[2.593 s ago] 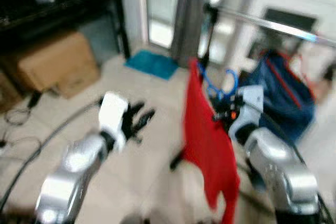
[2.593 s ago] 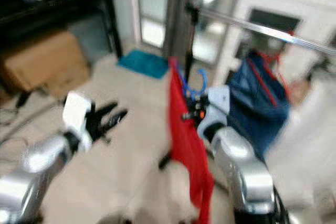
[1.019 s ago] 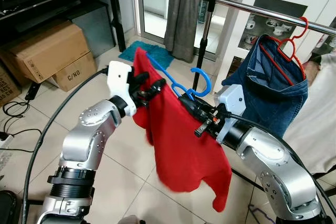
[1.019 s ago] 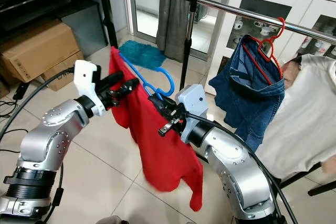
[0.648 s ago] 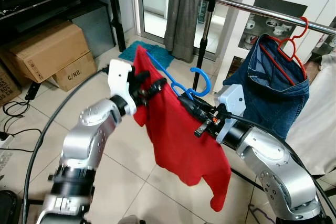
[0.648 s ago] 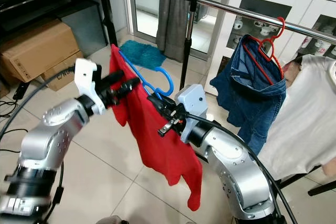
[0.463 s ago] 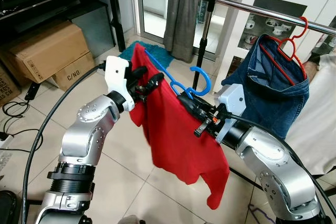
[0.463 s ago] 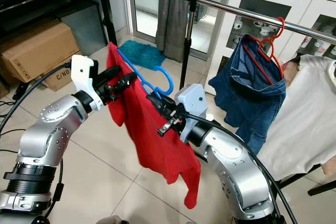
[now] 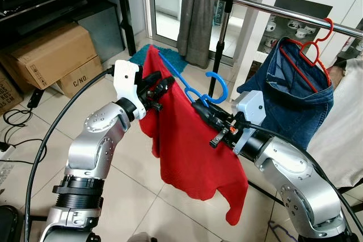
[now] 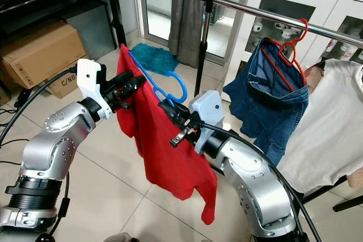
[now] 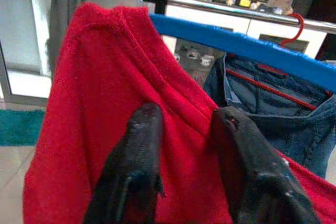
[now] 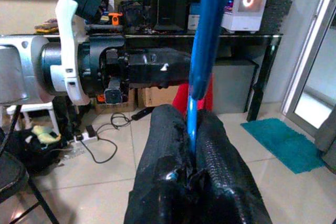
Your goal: Hang hanger
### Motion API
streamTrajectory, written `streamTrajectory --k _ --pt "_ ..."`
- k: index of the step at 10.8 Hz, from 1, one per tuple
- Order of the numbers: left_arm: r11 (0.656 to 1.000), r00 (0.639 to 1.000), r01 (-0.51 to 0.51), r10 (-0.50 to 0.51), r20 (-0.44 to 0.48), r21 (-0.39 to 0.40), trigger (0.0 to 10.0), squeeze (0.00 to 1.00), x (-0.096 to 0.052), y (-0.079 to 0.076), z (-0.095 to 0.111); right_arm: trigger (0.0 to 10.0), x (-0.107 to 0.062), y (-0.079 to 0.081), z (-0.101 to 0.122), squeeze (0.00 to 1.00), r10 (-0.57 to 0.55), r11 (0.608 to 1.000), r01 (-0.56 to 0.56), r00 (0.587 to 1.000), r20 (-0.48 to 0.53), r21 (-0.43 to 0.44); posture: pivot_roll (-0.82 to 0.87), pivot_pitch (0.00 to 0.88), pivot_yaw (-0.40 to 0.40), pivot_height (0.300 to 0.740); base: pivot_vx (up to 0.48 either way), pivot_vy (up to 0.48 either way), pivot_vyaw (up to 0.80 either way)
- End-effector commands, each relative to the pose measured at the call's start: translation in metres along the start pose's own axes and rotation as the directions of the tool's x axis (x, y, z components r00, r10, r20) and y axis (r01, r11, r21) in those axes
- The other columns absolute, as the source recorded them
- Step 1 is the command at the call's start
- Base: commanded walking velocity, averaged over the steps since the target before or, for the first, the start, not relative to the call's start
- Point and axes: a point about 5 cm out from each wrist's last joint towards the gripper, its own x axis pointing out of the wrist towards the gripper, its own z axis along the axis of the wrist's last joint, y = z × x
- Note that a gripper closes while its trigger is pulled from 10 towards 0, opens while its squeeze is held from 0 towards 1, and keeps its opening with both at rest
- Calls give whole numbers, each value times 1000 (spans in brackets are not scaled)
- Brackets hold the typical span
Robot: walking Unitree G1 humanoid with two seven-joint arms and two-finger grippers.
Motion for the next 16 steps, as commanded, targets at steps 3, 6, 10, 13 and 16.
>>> streamTrajectory --k 3,6,10,13,16 --pt "996 1000 5 -5 -1 93 2392 0 1 1 1 0 0 2 2 0 11 1000 -11 1000 14 11 -16 0 -2 740 0 0 0" --pt "993 1000 -8 10 -16 116 1098 0 1 3 -3 0 0 2 1 0 6 1000 -6 1000 12 20 -17 0 1 740 0 0 0" --pt "995 999 -22 19 35 101 0 0 -4 4 0 0 -2 -12 -11 0 -96 995 96 992 -78 0 -16 0 1 740 0 0 0" --pt "997 999 -18 14 46 80 0 0 -11 3 -3 0 -4 -26 -17 0 -195 981 196 972 -128 -3 -11 0 -7 740 0 0 0" --pt "960 987 -161 163 9 228 10000 0 -8 17 -6 0 -4 -21 -10 0 -113 992 117 991 -75 47 -16 0 -8 740 0 0 0"
